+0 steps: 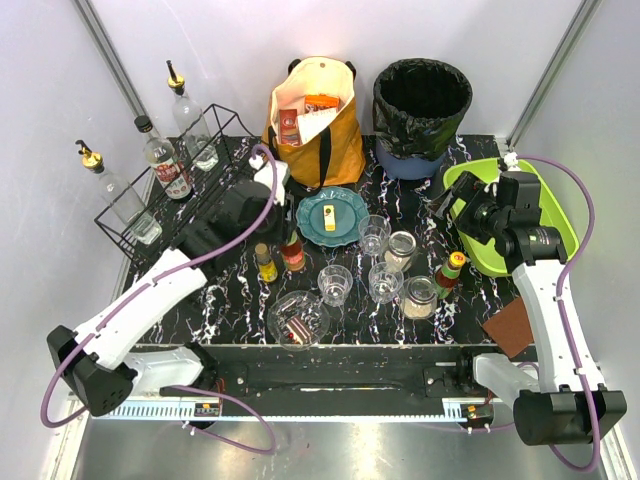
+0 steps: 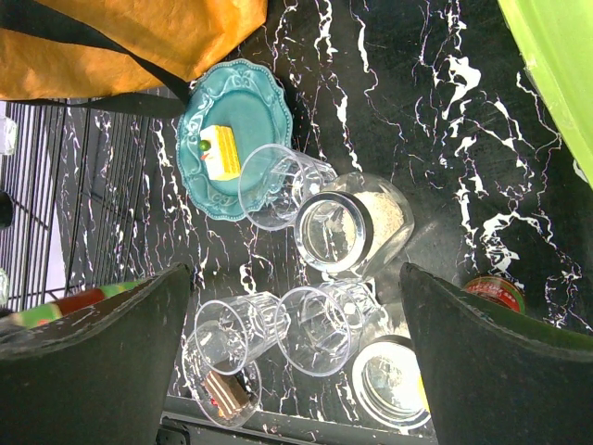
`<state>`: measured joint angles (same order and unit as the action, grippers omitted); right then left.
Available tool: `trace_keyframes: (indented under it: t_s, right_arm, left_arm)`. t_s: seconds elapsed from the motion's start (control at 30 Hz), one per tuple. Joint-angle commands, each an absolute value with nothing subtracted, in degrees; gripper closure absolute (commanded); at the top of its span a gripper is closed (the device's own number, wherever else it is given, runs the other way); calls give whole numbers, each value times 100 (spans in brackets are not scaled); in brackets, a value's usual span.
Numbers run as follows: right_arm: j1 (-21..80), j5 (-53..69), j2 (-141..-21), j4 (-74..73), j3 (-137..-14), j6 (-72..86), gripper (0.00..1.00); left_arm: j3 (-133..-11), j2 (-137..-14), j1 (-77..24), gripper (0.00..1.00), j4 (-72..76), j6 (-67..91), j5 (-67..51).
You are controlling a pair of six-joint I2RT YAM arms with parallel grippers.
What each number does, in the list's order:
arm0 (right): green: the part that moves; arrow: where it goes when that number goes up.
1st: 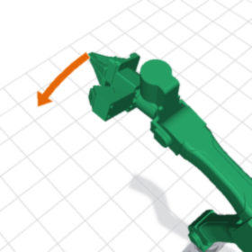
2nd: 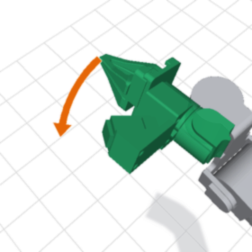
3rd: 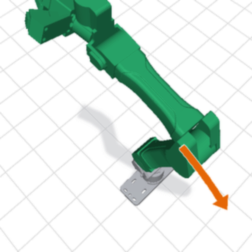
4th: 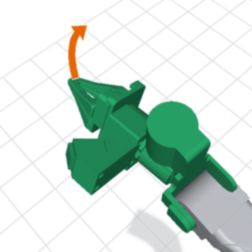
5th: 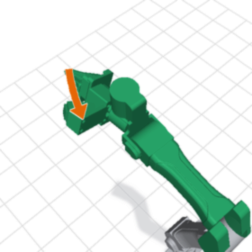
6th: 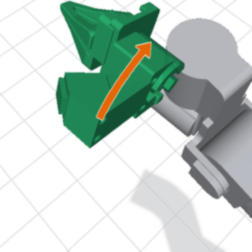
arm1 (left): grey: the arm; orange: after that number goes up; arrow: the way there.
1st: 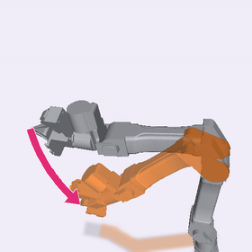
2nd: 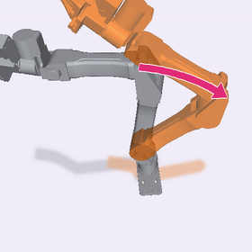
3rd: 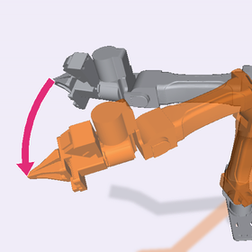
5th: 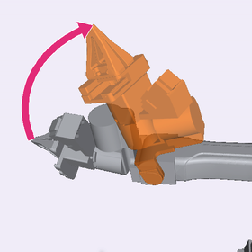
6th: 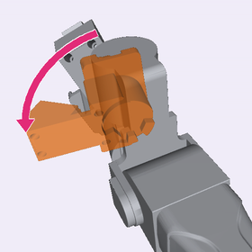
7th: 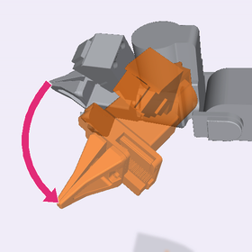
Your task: Clear the kitchen counter
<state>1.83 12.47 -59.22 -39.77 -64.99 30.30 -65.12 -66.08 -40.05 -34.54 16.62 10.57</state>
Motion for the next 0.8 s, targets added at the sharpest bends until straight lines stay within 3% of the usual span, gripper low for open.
trace_keyframes:
  t_s: [0.0,0.5,0.77]
  right_arm:
    - [193,1081,-5792,-3937,-6706,3041,1]
    - [193,993,-5607,-3937,-6600,3094,1]
    - [193,1081,-5783,-3946,-6671,3085,1]
  left_arm:
    - [-7724,-6653,-3999,100,-3146,1767,1230]
    - [-9272,-6627,-2524,100,-4156,1530,2310]
    - [-9071,-6197,-1452,100,-4509,1600,2935]
